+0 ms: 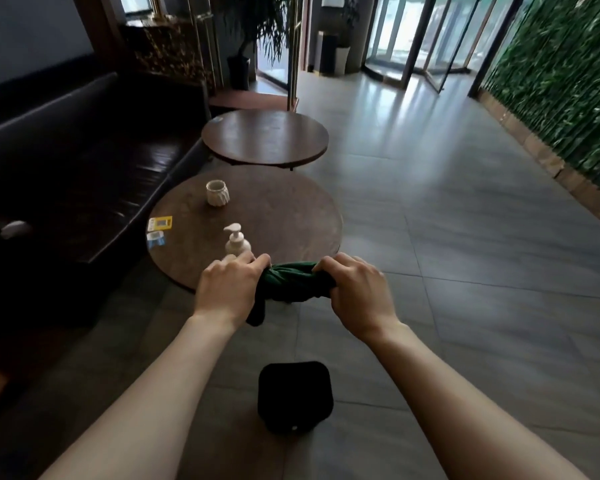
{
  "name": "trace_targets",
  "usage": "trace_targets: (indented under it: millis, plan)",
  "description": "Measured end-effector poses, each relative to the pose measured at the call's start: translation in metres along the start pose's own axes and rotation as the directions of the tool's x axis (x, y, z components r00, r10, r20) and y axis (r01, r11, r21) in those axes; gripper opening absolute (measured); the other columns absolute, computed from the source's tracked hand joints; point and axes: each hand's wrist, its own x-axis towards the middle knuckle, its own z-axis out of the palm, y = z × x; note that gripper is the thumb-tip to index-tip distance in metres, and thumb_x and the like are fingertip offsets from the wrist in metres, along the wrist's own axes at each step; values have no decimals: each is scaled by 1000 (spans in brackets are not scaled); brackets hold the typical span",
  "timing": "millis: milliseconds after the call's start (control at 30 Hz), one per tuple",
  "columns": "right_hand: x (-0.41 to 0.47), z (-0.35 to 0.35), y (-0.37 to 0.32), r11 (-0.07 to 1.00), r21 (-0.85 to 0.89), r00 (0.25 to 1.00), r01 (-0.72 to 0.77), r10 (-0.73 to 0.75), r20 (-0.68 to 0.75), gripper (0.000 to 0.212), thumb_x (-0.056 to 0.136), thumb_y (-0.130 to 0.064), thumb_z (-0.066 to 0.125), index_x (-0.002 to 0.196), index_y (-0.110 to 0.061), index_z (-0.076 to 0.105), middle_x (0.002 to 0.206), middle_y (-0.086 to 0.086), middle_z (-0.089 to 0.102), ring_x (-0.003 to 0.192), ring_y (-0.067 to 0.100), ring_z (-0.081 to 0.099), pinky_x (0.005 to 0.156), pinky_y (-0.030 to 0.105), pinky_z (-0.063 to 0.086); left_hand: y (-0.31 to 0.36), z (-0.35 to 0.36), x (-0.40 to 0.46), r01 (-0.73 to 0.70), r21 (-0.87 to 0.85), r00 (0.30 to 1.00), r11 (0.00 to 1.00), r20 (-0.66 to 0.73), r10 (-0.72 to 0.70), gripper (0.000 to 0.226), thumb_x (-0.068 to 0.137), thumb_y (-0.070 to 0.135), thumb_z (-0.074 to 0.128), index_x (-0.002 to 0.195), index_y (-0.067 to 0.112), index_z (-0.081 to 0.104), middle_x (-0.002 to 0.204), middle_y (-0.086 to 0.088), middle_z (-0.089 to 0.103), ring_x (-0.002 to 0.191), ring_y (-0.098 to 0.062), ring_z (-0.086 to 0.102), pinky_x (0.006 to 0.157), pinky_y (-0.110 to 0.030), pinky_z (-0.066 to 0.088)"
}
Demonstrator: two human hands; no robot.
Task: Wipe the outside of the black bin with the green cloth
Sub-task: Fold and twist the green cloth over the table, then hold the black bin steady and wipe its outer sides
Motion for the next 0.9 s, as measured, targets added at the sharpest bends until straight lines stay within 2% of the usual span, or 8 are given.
trace_targets:
  millis: [167,300,667,900]
  plan:
    - [-20,40,-6,999,47,997,-26,22,74,30,87,-10,68,116,-21,70,107,1,71,99,31,64,73,44,55,-15,41,-22,24,-12,998,1000,53,-23,32,93,11,53,118,31,56,105,5,62,91,-24,62,74,-38,49]
    - [-34,71,3,998,64,993,-29,21,119,30,87,-8,70,115,-19,71,106,2,71,95,31,64,70,45,56,-16,78,-34,41,-28,996,999,83,-39,39,90,10,54,121,33,55,108,7,62,93,-23,62,74,-36,47]
    - [-106,191,63,987,81,967,-138,117,227,43,81,2,63,114,-23,72,109,-1,71,100,30,65,73,45,57,13,223,-74,64,-71,980,995,192,-49,46,85,6,55,120,36,54,109,8,62,97,-21,61,79,-34,47]
    - [-125,285,102,980,112,969,-162,137,207,47,75,5,65,112,-23,73,109,-2,72,99,30,65,73,46,57,16,330,-82,64,-76,984,995,168,-51,47,86,6,57,121,37,55,111,10,63,97,-20,62,75,-33,48]
